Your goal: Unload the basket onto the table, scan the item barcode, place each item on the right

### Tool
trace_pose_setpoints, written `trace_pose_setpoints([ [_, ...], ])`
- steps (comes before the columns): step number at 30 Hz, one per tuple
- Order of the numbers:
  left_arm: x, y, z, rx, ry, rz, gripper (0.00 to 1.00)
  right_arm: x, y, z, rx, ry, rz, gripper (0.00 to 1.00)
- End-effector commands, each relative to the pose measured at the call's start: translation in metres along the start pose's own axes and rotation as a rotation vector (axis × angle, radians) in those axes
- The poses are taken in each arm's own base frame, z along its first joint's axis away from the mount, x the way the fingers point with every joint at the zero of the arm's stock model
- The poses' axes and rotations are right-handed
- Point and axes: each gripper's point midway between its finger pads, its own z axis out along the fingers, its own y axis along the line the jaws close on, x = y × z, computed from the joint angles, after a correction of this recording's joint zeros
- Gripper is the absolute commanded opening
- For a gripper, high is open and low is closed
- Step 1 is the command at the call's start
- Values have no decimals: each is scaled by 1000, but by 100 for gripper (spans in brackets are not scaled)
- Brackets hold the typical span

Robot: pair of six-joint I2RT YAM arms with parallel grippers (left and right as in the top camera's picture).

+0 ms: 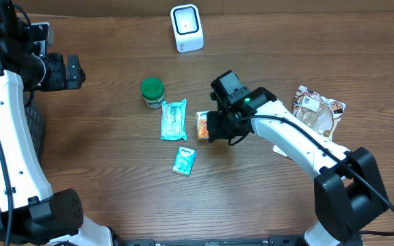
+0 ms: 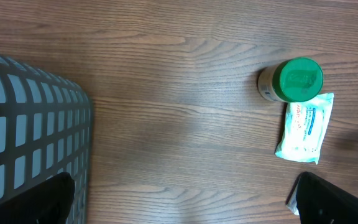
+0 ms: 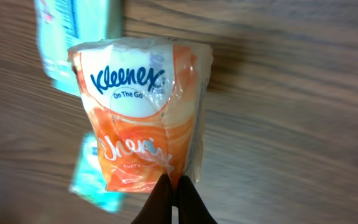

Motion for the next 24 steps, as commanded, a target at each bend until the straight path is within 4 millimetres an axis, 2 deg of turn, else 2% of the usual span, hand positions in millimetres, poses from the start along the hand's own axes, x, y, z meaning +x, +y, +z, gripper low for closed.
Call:
trace_pose_setpoints([
  [1,-1,2,-1,-5,-5,15,99,-12,-16,-6,113,-56,-171,4],
  [4,-1,2,-1,-5,-5,16,100,-18,-30,-9,193,-79,-201,4],
  [10,-1,2,-1,-5,-5,15,99,-18,-32,-9,209,-73,-294,4],
  [12,-1,2,-1,-5,-5,15,100,-18,-32,-9,209,-73,-301,13],
  [13,-1,2,-1,-5,-5,15,100,-18,-31,-9,206,-73,-300,22],
  [16,-1,2,-1,-5,-5,15,99,-16,-26,-8,168,-63,-297,29],
  [19,-1,2,-1,-5,-5,15,100,-18,-26,-8,140,-68,-247,30],
  [24,-1,2,-1,-5,-5,15,99,-30,-46,-14,112,-94,-10,32],
])
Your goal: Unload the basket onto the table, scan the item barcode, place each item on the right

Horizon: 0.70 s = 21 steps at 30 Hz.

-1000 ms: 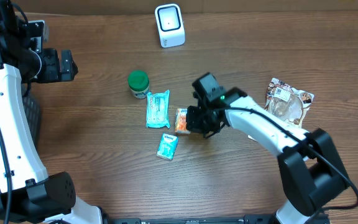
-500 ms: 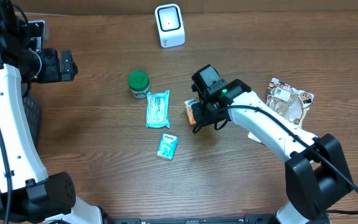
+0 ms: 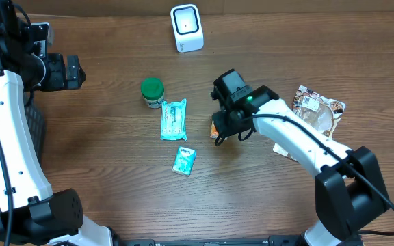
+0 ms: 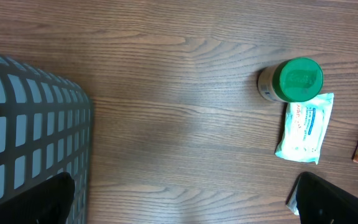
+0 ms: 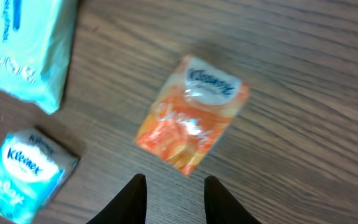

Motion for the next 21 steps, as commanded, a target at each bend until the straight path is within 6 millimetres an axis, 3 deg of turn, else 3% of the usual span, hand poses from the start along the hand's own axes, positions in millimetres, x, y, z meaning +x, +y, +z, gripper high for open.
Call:
trace_pose_setpoints([
  [1,-1,2,-1,-5,-5,16,99,-10,-16,-7,-52,-17,253,32],
  [5,-1,2,-1,-5,-5,16,99,-4,-10,-4,-218,50,526,42],
  [7,-1,2,-1,-5,-5,16,100,0,-4,0,-262,73,583,48],
  [11,-1,2,-1,-5,-5,16,100,9,4,12,-267,89,637,52],
  [21,-1,2,-1,-5,-5,16,99,27,-5,45,-228,58,735,51],
])
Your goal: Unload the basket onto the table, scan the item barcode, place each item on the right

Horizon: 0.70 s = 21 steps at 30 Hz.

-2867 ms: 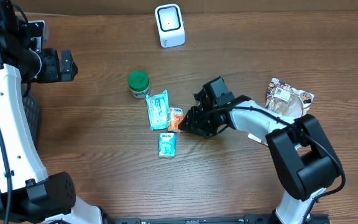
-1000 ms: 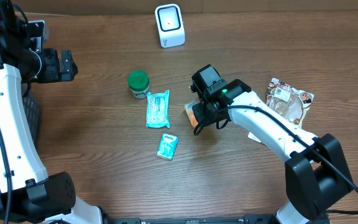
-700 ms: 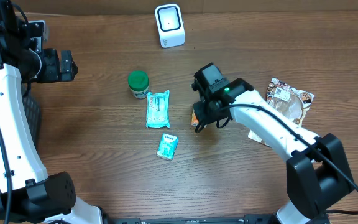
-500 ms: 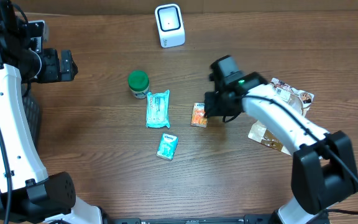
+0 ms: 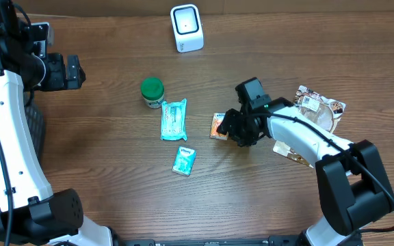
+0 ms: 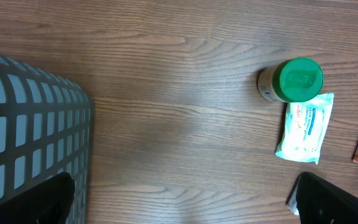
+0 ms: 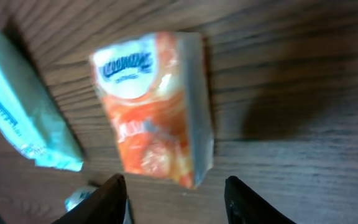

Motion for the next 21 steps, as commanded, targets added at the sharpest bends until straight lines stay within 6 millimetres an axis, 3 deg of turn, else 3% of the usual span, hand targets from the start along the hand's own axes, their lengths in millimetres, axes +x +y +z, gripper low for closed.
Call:
trace_pose_setpoints([
  [1,-1,2,-1,-5,-5,15,99,2,-9,7,-1,-14,52,51],
  [8,-1,2,-1,-5,-5,15,100,4,-29,25,7,-58,95,40],
  [10,-1,2,-1,-5,-5,15,100,2,-32,26,16,-70,93,32],
  [13,-1,2,-1,-5,-5,15,100,1,-32,26,19,-76,93,9],
  [15,-1,2,-1,-5,-5,15,99,3,-31,26,14,-65,92,4],
  [18,-1,2,-1,-5,-5,15,100,10,-18,23,-47,-16,28,4],
  [21,-1,2,-1,-5,-5,15,100,16,14,6,-184,44,-105,4],
])
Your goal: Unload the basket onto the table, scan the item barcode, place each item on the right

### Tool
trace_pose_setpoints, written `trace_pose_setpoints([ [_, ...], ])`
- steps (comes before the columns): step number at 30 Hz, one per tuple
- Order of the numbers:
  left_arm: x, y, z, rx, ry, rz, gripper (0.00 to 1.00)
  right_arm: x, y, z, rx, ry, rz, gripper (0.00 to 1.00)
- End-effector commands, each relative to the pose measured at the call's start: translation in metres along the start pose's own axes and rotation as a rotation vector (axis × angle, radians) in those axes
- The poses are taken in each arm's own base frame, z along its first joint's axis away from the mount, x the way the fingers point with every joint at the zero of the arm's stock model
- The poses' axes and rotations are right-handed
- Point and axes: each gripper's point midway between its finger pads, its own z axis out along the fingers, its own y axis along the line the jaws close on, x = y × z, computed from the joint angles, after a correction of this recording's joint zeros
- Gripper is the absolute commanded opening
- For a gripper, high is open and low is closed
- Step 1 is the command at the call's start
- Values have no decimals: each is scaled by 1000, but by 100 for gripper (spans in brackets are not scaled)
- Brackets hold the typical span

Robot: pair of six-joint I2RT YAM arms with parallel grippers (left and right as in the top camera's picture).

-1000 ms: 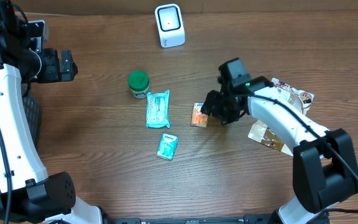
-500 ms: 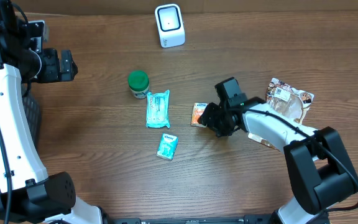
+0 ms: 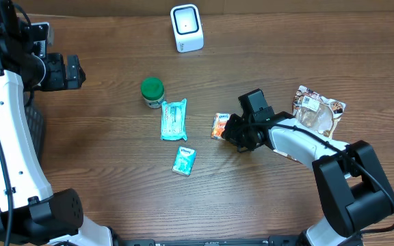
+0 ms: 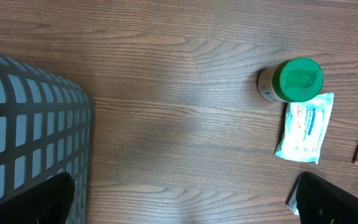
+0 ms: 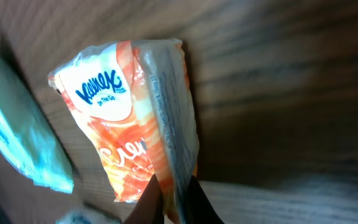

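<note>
The orange Kleenex tissue pack point(image 3: 219, 126) lies at mid-table, right of the teal packs. My right gripper point(image 3: 232, 130) reaches it from the right and is shut on it. Up close, the two dark fingers point(image 5: 151, 198) pinch the pack point(image 5: 114, 124) at its clear side edge, my right gripper point(image 5: 171, 190) low over the wood. The white barcode scanner point(image 3: 186, 27) stands at the far edge. My left gripper point(image 3: 66, 72) hangs open at the far left, my left gripper point(image 4: 182, 202) holding nothing. The pack's orange corner shows at the left wrist view's right edge.
A green-lidded jar point(image 3: 152, 91), a long teal wipes pack point(image 3: 173, 119) and a small teal Kleenex pack point(image 3: 184, 160) lie left of the orange pack. A printed snack pouch point(image 3: 318, 109) lies to the right. A grey mesh basket point(image 4: 30, 130) stands under the left arm.
The right gripper's fingers stood apart on either side of the orange pack; now they are shut on its side edge. The left arm has not moved.
At first the right gripper was shut on the orange pack's bottom end. Then it stood open above the pack, which lay loose on the table. Then it was low at the pack's right side, open, and now it pinches that side edge.
</note>
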Motion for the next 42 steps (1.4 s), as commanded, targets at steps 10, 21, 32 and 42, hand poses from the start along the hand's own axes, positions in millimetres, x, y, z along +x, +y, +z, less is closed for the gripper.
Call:
trace_pose_setpoints([
  [10,-1,2,-1,-5,-5,15,100,33,150,-137,-819,270,-433,4],
  [21,-1,2,-1,-5,-5,15,100,19,178,-187,-955,409,-230,4],
  [32,-1,2,-1,-5,-5,16,100,14,191,-203,-1009,377,-272,4],
  [42,-1,2,-1,-5,-5,15,100,11,174,-156,-899,180,-431,4],
])
